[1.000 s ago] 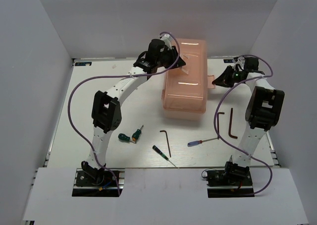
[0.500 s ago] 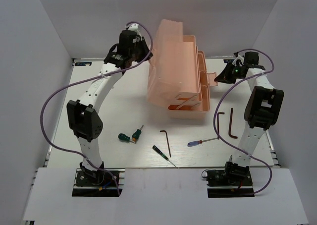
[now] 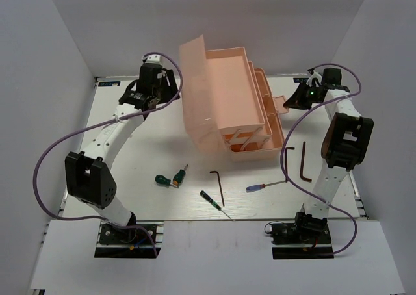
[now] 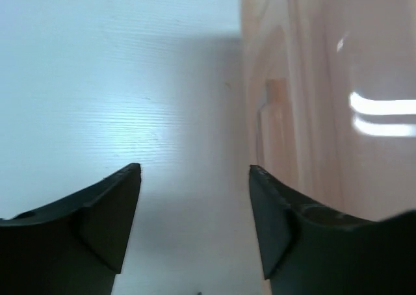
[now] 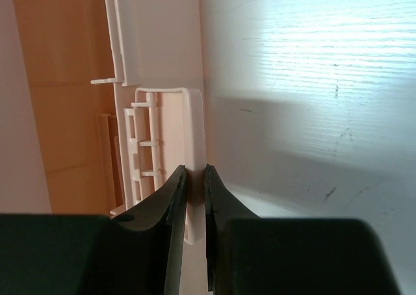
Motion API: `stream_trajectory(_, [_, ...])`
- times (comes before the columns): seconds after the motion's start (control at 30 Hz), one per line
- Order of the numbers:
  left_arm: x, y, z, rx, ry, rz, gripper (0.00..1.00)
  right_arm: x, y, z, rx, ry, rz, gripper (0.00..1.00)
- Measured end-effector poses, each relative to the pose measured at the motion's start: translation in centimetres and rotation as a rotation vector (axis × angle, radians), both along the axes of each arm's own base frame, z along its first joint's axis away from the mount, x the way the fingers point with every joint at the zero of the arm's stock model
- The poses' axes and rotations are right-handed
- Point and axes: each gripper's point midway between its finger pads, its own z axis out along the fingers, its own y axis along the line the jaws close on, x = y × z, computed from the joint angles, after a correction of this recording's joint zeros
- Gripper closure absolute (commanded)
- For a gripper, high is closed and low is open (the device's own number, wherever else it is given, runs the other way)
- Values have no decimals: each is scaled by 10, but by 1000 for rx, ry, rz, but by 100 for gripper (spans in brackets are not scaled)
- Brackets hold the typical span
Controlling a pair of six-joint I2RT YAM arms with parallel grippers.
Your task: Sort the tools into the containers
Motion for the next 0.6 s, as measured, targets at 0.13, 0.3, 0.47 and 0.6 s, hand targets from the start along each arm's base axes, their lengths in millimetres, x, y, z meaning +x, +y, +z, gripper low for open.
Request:
stream_trajectory(0.13, [2,34,4,62,-13,101,15,0,-7,0,-3,0,-13,100])
stream_trajectory(0.3, [-2,65,8,125,-8,177,15,0,-10,-1,-6,-2,-18,100])
stream_trajectory(0.47, [-10,81,23,146,-31,201,15,0,-9,-1,-8,2,-19,100])
stream_trajectory(0.6, [-21,88,31,145,-51,204,17,0,-11,-1,-10,1,-21,57])
